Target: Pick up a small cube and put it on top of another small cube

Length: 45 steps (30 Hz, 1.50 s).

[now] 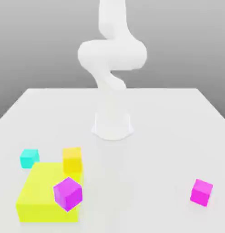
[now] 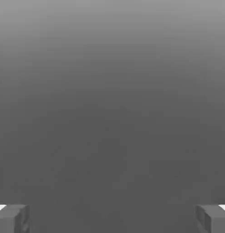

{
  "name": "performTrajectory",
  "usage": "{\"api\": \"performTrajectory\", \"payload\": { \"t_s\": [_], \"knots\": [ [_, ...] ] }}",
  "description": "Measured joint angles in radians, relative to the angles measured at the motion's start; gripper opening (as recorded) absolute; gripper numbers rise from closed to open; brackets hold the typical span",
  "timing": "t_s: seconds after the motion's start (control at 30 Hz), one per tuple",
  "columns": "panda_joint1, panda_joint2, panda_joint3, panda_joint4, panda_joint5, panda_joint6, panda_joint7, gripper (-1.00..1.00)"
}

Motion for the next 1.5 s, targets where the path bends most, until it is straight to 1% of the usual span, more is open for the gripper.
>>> {"api": "performTrajectory", "payload": {
  "t_s": [0.47, 0.63, 0.8, 0.87, 1.0, 1.03, 1.27, 1.43, 1.5],
  "knots": [
    [0.184, 0.513, 0.117, -0.117, -0.012, 0.227, -0.2, 0.0],
    [0.258, 0.695, 0.166, -0.158, -0.045, 0.307, -0.25, 0.0],
    [0.317, 0.88, 0.192, -0.199, -0.104, 0.386, -0.281, 0.0],
    [0.339, 0.953, 0.183, -0.201, -0.137, 0.428, -0.273, 0.0],
    [0.393, 1.098, 0.123, -0.175, -0.2, 0.537, -0.23, 0.0],
    [0.402, 1.12, 0.112, -0.17, -0.208, 0.554, -0.224, -1.0],
    [0.401, 1.118, 0.114, -0.171, -0.21, 0.552, -0.222, -1.0],
    [0.356, 0.96, 0.174, -0.205, -0.131, 0.429, -0.282, -1.0],
    [0.319, 0.886, 0.146, -0.233, -0.107, 0.387, -0.286, -1.0]
  ]
}}
